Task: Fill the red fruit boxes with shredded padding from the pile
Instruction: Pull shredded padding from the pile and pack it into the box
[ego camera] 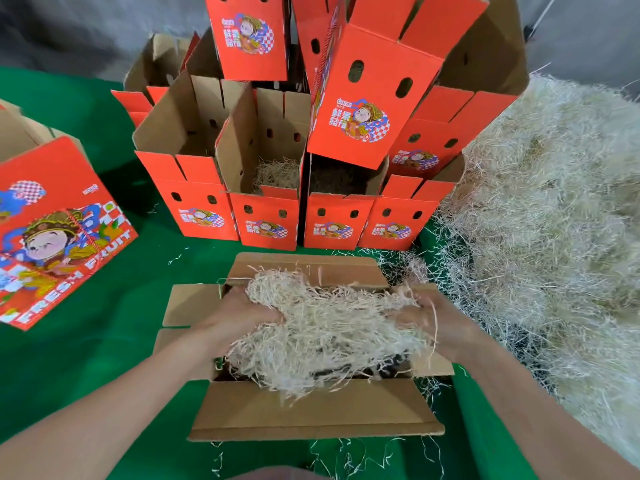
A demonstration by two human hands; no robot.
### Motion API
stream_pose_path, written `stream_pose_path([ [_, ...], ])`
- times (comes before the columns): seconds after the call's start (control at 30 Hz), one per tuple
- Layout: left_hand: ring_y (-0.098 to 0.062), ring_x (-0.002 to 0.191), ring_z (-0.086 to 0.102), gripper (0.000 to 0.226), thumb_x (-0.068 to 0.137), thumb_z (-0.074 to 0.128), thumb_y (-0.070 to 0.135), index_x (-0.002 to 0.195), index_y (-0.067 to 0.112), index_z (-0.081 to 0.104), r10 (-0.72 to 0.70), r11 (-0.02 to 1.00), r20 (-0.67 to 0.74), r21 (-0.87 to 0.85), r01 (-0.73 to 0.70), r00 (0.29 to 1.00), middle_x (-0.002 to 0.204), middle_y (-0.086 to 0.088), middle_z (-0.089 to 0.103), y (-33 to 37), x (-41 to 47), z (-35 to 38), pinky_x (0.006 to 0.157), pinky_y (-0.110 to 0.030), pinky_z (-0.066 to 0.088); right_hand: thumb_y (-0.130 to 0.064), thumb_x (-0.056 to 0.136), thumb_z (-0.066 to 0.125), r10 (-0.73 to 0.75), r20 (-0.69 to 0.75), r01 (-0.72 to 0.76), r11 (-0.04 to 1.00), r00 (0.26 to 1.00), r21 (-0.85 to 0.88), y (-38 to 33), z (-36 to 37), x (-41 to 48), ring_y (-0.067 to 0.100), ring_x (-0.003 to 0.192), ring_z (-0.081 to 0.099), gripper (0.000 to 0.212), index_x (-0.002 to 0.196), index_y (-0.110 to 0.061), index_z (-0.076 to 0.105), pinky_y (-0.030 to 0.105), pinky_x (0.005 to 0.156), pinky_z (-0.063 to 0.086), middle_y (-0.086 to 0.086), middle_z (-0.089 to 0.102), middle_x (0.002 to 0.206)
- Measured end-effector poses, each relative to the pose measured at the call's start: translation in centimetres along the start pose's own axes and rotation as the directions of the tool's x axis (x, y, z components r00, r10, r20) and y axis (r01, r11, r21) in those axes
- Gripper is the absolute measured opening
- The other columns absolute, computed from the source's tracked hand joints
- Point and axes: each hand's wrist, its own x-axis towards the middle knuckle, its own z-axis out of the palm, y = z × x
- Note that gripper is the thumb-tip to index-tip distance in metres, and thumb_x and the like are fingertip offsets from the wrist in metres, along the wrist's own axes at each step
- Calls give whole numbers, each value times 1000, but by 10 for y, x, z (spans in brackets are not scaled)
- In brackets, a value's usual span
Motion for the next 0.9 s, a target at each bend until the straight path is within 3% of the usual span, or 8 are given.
stream_pose_path([
  [0.13, -14, 109, 59, 97, 47, 89, 23, 132, 13, 43, 80, 994, 222, -85, -63, 972, 126, -5, 60, 5, -6, -4, 99, -29, 42, -7, 61, 76, -69, 37, 69, 997, 997, -18, -11, 8, -4, 14, 98, 55, 78, 128, -18, 39, 36, 98, 38, 2, 49, 120],
  [0.23, 9, 85, 64, 66, 57, 86, 12, 111, 29, 51, 50, 998, 541, -49, -28, 839, 90, 22, 71, 17, -20, 3, 72, -6, 48, -40, 59, 81, 73, 200, -46, 989, 977, -138, -10, 31, -3, 22, 122, 47, 85, 130, -13, 42, 44, 106, 31, 0, 46, 134],
  [0.3, 1, 79, 68, 48, 59, 79, 4, 97, 25, 59, 41, 991, 616, -126, 47, 787, 86, 11, 73, 19, -18, 1, 66, -12, 51, -51, 66, 73, 153, 225, -94, 963, 962, -253, -5, 42, 4, 20, 132, 35, 93, 140, -14, 33, 38, 108, 24, -9, 37, 139],
  [0.4, -19, 78, 67, 33, 59, 59, 7, 92, 7, 63, 80, 906, 549, -387, 169, 832, 94, -13, 66, 21, -18, -12, 69, -28, 53, -27, 84, 65, 142, 128, -105, 960, 982, -258, 1, 41, 14, 11, 111, 45, 40, 119, -9, 54, 24, 91, 32, -2, 49, 133],
  [0.5, -15, 96, 55, 55, 69, 63, -7, 120, 12, 54, 53, 946, 333, -319, 60, 941, 113, -6, 60, 16, -18, -15, 86, -27, 39, -29, 87, 61, 134, 56, -120, 970, 989, -211, 6, 28, 15, 21, 121, 46, 50, 129, -3, 48, 32, 101, 33, 10, 45, 139],
  [0.63, -13, 101, 52, 69, 61, 71, 3, 126, 12, 49, 28, 950, 268, -308, 58, 963, 109, 2, 60, 14, -17, -1, 106, -40, 28, -66, 65, 64, 80, 207, -41, 982, 975, -186, -1, 34, 7, 5, 127, 27, 56, 115, -43, 52, 31, 103, 20, -34, 30, 117],
  [0.73, -16, 97, 58, 44, 69, 68, -6, 109, 9, 57, -2, 992, 231, -122, 31, 973, 101, -4, 65, 20, -17, 14, 89, -32, 43, -69, 67, 62, 111, 326, -10, 955, 939, -297, -5, 51, 4, -2, 122, 27, 37, 101, -59, 53, 32, 106, 20, -43, 29, 107],
  [0.9, -5, 68, 59, 32, 80, 60, -5, 104, 15, 54, -28, 990, 167, -131, 50, 986, 79, 2, 65, 26, -17, 21, 53, -14, 48, -27, 70, 79, 33, 108, 9, 929, 994, -370, -1, 52, 23, -9, 92, 61, 48, 110, -22, 53, 12, 79, 50, -19, 61, 96],
])
